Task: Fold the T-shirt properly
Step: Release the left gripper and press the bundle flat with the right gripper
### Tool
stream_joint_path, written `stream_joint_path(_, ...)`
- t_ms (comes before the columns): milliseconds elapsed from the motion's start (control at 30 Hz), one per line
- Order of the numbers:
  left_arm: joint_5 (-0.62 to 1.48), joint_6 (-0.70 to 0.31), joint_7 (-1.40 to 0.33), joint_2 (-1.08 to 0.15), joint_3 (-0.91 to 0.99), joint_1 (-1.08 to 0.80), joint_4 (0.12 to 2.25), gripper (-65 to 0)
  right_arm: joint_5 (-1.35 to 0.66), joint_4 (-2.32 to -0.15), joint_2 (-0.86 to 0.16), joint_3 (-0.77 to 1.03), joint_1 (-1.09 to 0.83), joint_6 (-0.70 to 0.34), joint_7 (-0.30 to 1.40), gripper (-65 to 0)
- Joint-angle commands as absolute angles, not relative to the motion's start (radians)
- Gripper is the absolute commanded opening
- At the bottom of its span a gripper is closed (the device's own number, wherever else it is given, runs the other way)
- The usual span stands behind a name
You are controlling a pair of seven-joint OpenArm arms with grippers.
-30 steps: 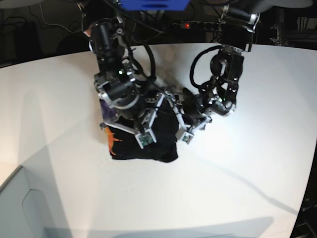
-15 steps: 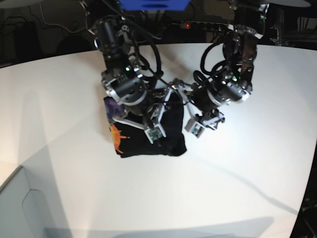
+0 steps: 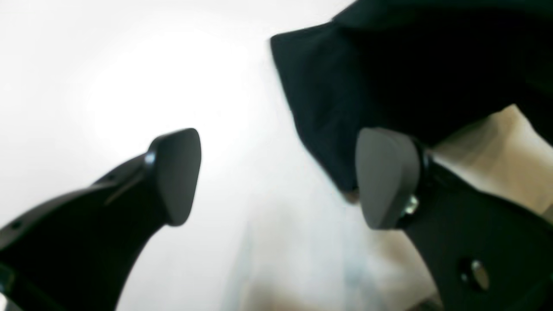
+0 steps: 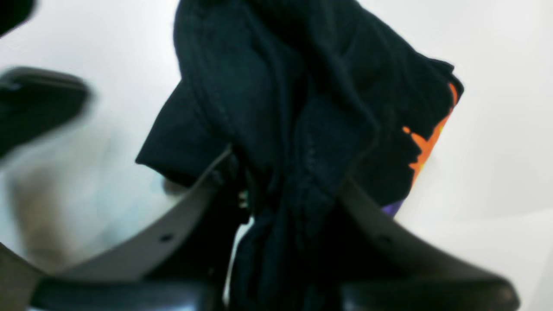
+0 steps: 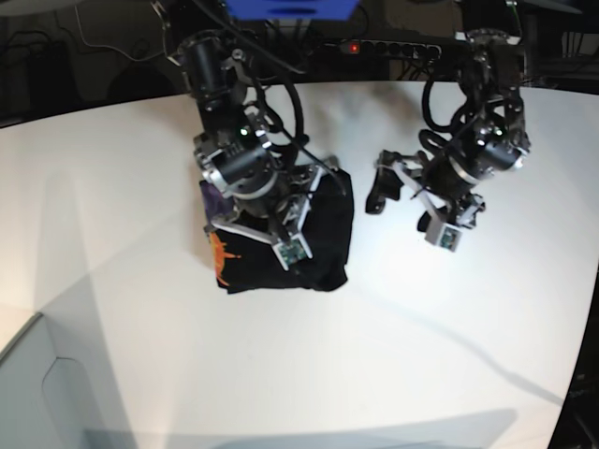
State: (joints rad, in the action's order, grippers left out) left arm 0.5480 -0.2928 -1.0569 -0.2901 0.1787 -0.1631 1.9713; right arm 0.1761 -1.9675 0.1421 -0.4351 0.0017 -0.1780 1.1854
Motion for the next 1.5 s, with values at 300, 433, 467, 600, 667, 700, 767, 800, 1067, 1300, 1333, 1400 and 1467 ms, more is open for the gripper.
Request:
stream_joint_path(300, 0.727, -0.295, -1.033, -0.378, 0.452, -0.243, 2.003, -10.9, 0.168, -1.877, 0.157, -0.441, 0.025, -0.177, 1.089, -60.0)
stream_joint_path(433, 0.727, -0.295, -1.033, -0.377, 0.489, -0.255, 2.006, -10.9, 0.168, -1.765, 0.157, -0.440, 0.038, -0.177, 1.032, -59.3)
stream_joint_path(467, 0.727, -0.295, -1.033, -0.377, 0.489, -0.266, 2.006, -10.9, 0.168, -1.761, 0.157, -0.440, 0.038, -0.171, 1.029, -59.7)
stream_joint_path(600, 0.727, -0.295, -1.033, -0.375, 0.487, -0.269, 2.008, -10.9, 0.168, -1.762, 0.157, -0.450, 0.042, -0.015, 1.027, -60.5)
stream_joint_path(667, 0.727, -0.295, -1.033, -0.378, 0.487, -0.269, 2.008, -10.9, 0.168, -1.762, 0.157, -0.489, 0.044, 0.038, 1.027, -60.5)
stream_joint_path(700, 0.727, -0.295, -1.033, -0.378, 0.487, -0.269, 2.008, -10.9, 0.168, -1.762, 0.157, -0.504, 0.045, 0.053, 1.027, -60.5)
stream_joint_path(767, 0.727, -0.297, -1.033, -0.378, 0.487, -0.268, 2.011, -10.9, 0.168, -1.762, 0.157, -0.535, 0.045, 0.073, 1.029, -60.0)
stream_joint_path(800, 0.727, -0.297, -1.033, -0.378, 0.487, -0.265, 2.011, -10.9, 0.168, -1.762, 0.157, -0.556, 0.045, 0.079, 1.029, -59.4)
stream_joint_path(1067, 0.727, -0.297, -1.033, -0.378, 0.483, -0.263, 2.012, -10.9, 0.168, -1.764, 0.157, -0.639, 0.048, 0.176, 1.027, -43.1)
stream_joint_path(1300, 0.727, -0.297, -1.033, -0.378, 0.481, -0.266, 2.012, -10.9, 0.166, -1.761, 0.157, -0.642, 0.059, 0.182, 1.038, -35.6)
stream_joint_path(1333, 0.727, -0.297, -1.033, -0.378, 0.481, -0.266, 2.012, -10.9, 0.166, -1.758, 0.157, -0.645, 0.061, 0.182, 1.038, -35.6)
stream_joint_path(1400, 0.728, -0.297, -1.033, -0.378, 0.479, -0.268, 2.012, -10.9, 0.166, -1.744, 0.157, -0.727, 0.088, 0.179, 1.038, -35.6)
stream_joint_path(1467, 0.728, -0.297, -1.033, -0.377, 0.479, -0.268, 2.012, -10.9, 0.166, -1.728, 0.157, -0.819, 0.114, 0.182, 1.049, -35.6)
